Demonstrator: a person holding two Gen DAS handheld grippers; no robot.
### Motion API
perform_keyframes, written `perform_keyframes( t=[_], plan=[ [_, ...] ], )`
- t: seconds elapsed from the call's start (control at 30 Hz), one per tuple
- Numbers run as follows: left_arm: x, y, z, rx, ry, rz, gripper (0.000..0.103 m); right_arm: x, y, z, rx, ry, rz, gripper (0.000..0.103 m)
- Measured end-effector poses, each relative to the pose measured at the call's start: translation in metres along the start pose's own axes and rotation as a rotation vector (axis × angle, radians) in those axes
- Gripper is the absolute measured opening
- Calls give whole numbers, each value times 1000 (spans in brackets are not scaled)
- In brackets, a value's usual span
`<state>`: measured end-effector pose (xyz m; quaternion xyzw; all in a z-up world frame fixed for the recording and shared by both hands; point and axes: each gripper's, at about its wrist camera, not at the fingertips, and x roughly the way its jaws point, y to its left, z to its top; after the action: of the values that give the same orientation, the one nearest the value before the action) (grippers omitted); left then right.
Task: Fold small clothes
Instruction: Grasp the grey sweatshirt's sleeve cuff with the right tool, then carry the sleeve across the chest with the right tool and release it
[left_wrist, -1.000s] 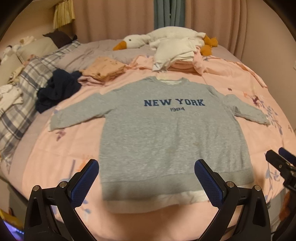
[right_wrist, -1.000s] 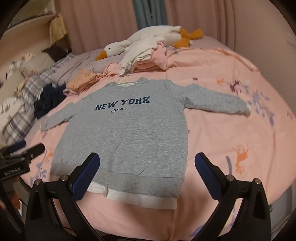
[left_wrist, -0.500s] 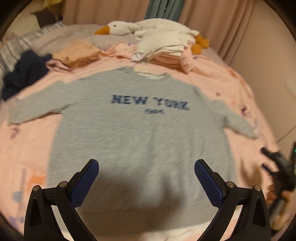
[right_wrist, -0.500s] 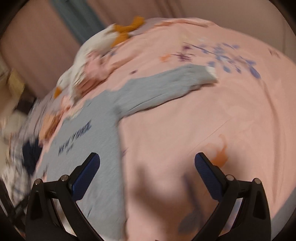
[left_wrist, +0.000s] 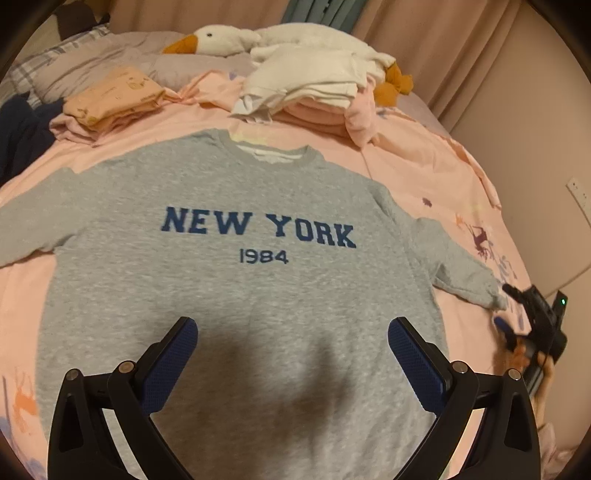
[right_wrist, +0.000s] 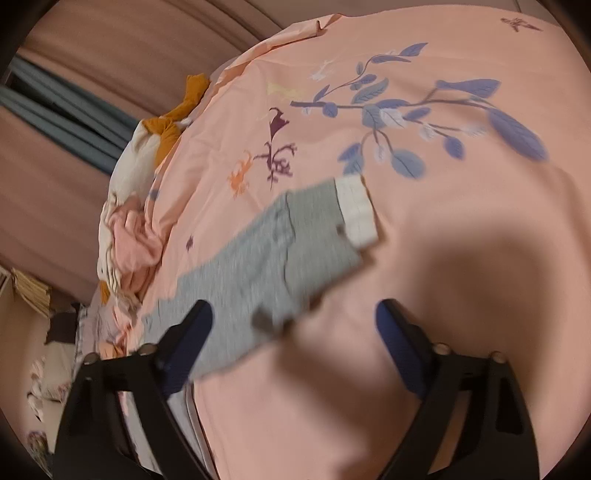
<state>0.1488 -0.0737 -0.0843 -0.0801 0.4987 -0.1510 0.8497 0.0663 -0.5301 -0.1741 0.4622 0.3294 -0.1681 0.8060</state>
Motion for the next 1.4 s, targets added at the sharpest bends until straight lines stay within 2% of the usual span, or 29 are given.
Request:
perform_keyframes(
  t=[0.07, 0.1, 0.17, 0.2, 0.3, 0.47, 0.63, 0.77, 0.97, 1.1, 1.33, 1.4],
  plan=[
    [7, -1, 1, -3, 17, 1, 102, 9, -2, 11, 24, -6, 6, 74],
    [7, -1, 3, -6, 20, -2, 102, 13, -3, 15, 42, -7, 6, 66],
    [9, 0, 4, -9, 26, -4, 102, 17, -2, 22, 44, -17, -12, 47],
    [8, 0, 4, -11, 27, -4, 102, 18, -1, 24, 33, -18, -42, 28],
    [7, 5, 6, -15, 25, 5, 102, 16, 4, 29, 7, -25, -66, 16],
    [-3, 22, 6, -41, 10, 26, 102, -3, 45, 35, -153, -93, -104, 15],
    [-17, 46, 5, -98, -9, 30, 102, -21, 110, 35, -305, -133, -69, 14],
    [-27, 65, 4, -137, -21, 29, 102, -27, 168, 20, -445, -147, -51, 14],
    [-36, 92, 3, -168, -22, 44, 102, -13, 245, -19, -609, -117, -6, 14],
    [-43, 109, 6, -180, -41, 51, 102, 5, 298, -61, -737, -82, 23, 14],
    [-50, 144, 8, -208, -58, 51, 102, 38, 357, -136, -919, -27, 34, 14],
    [-51, 153, 9, -225, -60, 55, 102, 51, 369, -160, -983, -15, 14, 14]
  ],
)
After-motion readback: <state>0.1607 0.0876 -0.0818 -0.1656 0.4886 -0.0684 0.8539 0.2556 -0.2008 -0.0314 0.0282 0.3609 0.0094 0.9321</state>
